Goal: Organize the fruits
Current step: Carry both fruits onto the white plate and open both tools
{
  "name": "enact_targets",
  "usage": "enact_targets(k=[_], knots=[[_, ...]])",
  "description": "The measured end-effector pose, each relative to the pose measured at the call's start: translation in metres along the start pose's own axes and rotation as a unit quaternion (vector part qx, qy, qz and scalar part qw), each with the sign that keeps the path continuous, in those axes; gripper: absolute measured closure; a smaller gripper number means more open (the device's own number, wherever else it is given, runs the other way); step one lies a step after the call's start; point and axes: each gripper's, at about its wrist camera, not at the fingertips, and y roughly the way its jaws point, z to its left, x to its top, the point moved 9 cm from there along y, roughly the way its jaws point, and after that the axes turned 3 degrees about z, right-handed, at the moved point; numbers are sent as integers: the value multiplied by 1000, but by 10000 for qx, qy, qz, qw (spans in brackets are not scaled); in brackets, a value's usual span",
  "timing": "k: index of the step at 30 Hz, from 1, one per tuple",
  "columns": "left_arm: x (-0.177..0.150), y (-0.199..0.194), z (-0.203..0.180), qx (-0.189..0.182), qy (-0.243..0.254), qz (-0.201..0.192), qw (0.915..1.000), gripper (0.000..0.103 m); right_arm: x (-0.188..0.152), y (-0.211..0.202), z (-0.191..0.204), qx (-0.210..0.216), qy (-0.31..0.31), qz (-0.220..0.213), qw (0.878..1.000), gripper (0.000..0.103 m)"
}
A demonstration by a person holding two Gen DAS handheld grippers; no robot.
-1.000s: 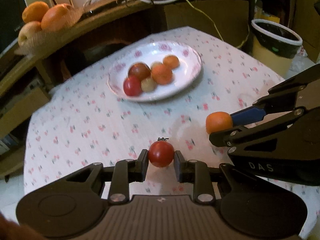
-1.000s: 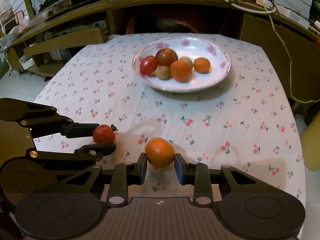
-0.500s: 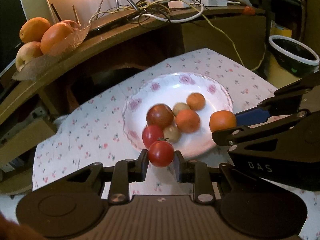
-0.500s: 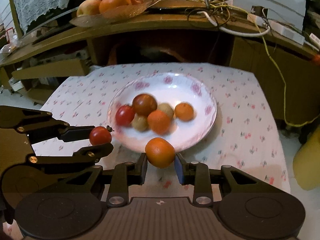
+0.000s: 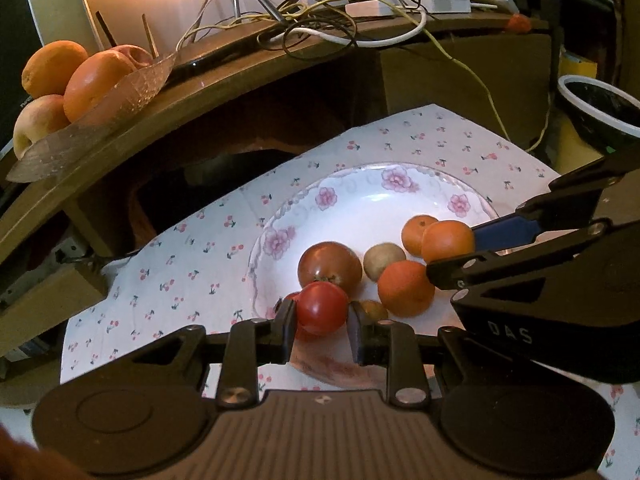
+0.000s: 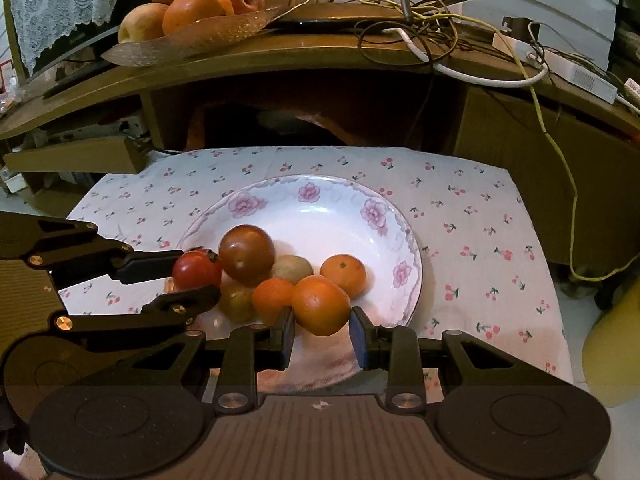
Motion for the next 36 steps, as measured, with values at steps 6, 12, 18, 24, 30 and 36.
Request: enact_targets(k=[6, 12, 18, 24, 30, 36], knots=[[6, 5, 2, 73, 3, -69, 9999, 71, 8, 6, -4, -19, -9, -70, 10000, 69], [8, 6, 5, 100, -50, -85, 9999, 71, 12, 10, -5, 12, 26, -119, 9999, 67], [10, 8, 6, 138, -43, -101, 9998, 70, 15, 13, -7, 7, 99, -120, 9999, 67], [10, 8, 6, 151, -39, -107, 9998, 69, 15, 14, -9, -4, 151, -124, 9998, 67], [11, 9, 8, 95, -115, -108, 9998, 68, 15, 15, -13, -30, 221, -119, 9997, 63], [12, 7, 12, 16, -244, -107, 9996, 62, 15, 13, -15, -26, 269, -159, 9995, 61]])
